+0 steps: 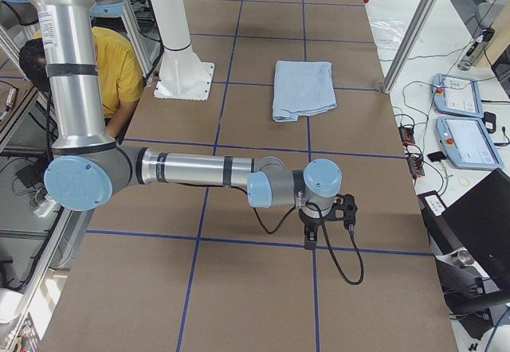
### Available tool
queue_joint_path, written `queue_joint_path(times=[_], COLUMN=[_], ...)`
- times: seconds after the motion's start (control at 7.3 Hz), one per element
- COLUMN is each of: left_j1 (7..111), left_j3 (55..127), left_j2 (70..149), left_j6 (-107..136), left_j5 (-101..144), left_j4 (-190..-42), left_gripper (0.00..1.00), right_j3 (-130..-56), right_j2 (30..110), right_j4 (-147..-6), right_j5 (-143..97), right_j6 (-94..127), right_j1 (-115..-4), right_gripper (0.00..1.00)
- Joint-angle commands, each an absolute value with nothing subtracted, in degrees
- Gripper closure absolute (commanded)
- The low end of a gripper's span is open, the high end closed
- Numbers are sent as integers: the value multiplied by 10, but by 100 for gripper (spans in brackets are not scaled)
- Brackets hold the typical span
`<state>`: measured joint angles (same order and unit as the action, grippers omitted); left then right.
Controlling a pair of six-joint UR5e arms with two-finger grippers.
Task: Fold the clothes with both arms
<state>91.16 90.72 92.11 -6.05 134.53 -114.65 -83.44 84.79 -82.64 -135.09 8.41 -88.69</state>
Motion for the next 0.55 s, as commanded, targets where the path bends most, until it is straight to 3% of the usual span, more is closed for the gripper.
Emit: queue_joint_path(times=[0.0,0.41], left_j1=[917,911], left_j3=[1004,972], left_j2=[841,849], left_j6=[-67,-66], left_j5=[1348,1340], left_j4=[-1120,-1123], left_gripper=[0,0], right_j3=[-833,-877], right_j2=[858,859], right_j4=[-833,-838], right_j5=[-1349,-1327], right_j6=[65,61], right_j1=[-889,-856], right_gripper=[0,0])
